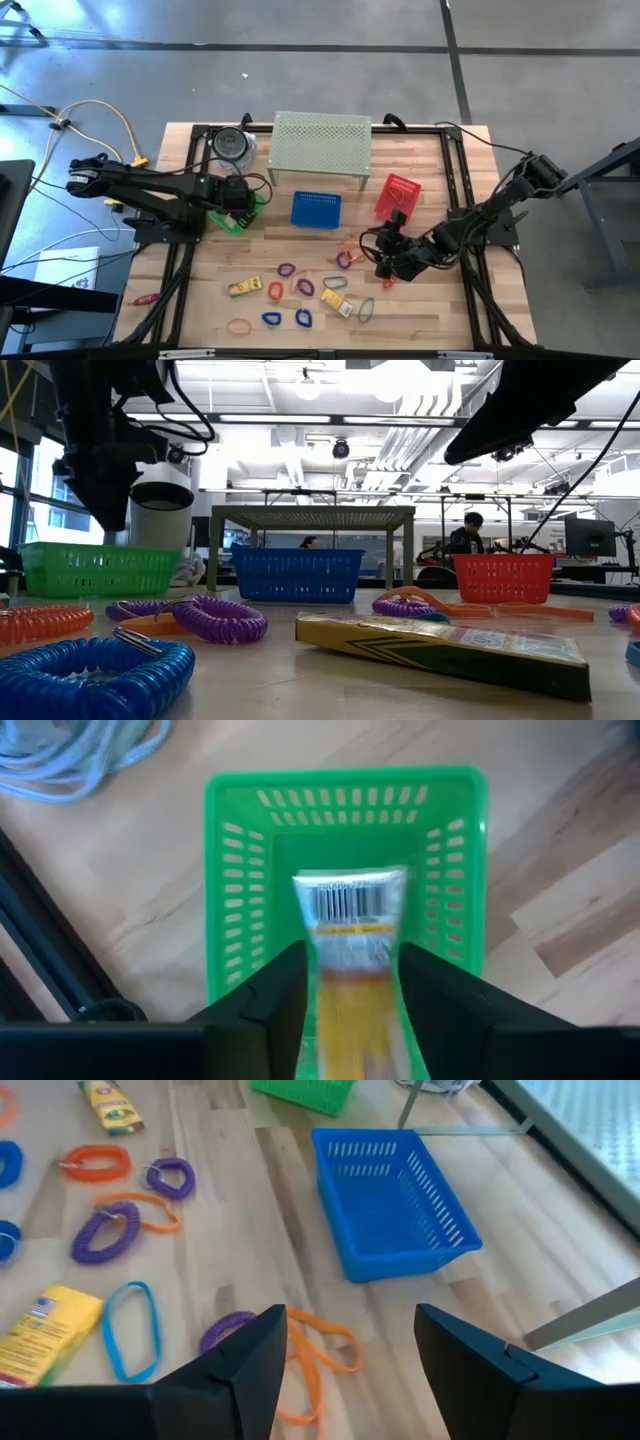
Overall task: Pick & Place Office Desk Supplies
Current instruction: Put the crayon box into the green bin, then put the orange rubber band into the red bin
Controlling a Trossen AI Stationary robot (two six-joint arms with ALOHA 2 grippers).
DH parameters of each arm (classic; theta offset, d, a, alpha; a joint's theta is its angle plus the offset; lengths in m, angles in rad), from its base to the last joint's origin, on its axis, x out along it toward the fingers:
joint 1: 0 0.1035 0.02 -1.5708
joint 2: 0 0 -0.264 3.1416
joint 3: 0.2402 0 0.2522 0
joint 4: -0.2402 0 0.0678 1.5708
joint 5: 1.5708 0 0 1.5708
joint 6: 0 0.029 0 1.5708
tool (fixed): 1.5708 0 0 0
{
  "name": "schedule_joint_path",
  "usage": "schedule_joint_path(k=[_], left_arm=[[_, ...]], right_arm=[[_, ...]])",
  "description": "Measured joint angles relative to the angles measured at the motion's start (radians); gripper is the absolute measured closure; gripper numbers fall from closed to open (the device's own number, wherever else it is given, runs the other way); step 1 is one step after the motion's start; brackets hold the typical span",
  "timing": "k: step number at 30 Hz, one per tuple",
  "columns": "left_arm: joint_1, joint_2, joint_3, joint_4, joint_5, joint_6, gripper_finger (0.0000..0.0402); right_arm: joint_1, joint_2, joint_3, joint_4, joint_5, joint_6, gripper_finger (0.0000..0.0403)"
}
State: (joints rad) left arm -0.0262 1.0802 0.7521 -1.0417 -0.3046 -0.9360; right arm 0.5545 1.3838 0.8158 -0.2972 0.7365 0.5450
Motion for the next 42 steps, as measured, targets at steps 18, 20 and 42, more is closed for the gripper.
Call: schedule_joint_path(k=[18, 20, 42], left_arm=[[-0.092, -0.024, 0.08, 0.046, -0.122, 0.01, 0.0168], [-0.153, -0.029, 0.08, 0.128, -0.19, 0.018, 0.0168], [-0.571, 0.275, 0.08, 0.791, -0.385, 0.15, 0.0168]], right_arm=[[0.002, 0.011, 0.0, 0.02, -0.011, 0.167, 0.0192], [0.002, 0.032, 0.0, 0.029, -0.011, 0.206, 0.0192], [-0.085, 0.307, 0.0, 0.118, -0.057, -0.218, 0.0192]])
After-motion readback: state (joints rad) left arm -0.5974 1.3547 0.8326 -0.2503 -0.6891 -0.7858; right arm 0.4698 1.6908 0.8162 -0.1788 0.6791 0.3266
